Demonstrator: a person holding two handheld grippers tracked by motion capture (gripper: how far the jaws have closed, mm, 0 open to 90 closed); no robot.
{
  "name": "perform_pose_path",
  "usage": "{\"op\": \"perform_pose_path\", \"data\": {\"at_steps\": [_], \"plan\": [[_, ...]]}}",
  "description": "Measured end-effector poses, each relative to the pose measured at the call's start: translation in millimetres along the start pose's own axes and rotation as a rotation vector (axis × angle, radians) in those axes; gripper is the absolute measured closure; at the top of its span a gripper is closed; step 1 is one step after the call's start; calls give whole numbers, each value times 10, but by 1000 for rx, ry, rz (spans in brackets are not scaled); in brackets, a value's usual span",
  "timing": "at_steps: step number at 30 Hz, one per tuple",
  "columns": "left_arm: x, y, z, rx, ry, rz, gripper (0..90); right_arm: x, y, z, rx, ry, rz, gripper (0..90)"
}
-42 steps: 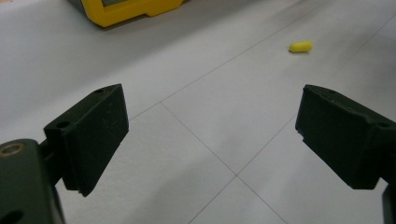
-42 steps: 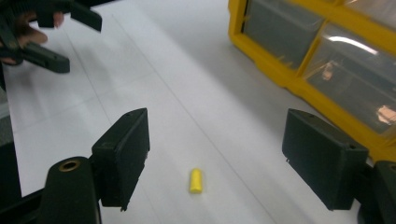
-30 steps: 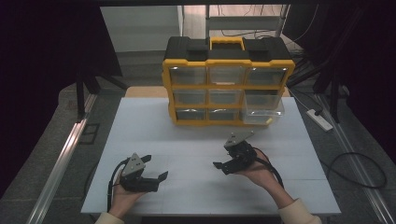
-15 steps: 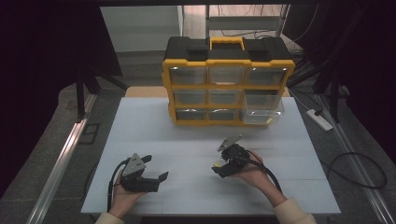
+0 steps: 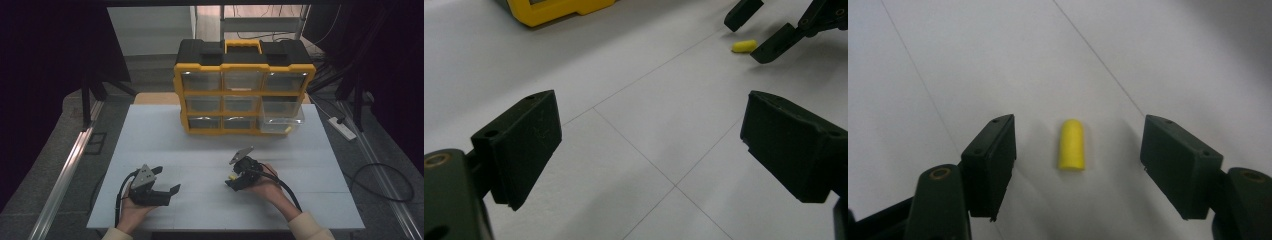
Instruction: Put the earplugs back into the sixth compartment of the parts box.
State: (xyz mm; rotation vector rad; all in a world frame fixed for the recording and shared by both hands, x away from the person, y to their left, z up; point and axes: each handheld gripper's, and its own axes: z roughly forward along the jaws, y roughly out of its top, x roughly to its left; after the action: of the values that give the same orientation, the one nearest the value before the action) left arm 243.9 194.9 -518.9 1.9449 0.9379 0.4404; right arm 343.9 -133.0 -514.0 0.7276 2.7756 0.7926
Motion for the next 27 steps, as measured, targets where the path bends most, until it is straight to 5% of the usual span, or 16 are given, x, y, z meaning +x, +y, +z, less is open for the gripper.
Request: {"op": "perform_pose_path", "data": {"at_steps": [7,12,19,27], "plan": [[1,-1,-2,0,0,2,94,15,0,7,-2,6,-10,483],[-2,-1,0,0,0,1,94,-5,-4,-22,-5,35,-3,785],[1,0,-4,0,3,2,94,-7,13,-86,-42,38,-5,794],[1,0,-3,1,2,2,94,-85,36,-315,-172,34,17,795]]}}
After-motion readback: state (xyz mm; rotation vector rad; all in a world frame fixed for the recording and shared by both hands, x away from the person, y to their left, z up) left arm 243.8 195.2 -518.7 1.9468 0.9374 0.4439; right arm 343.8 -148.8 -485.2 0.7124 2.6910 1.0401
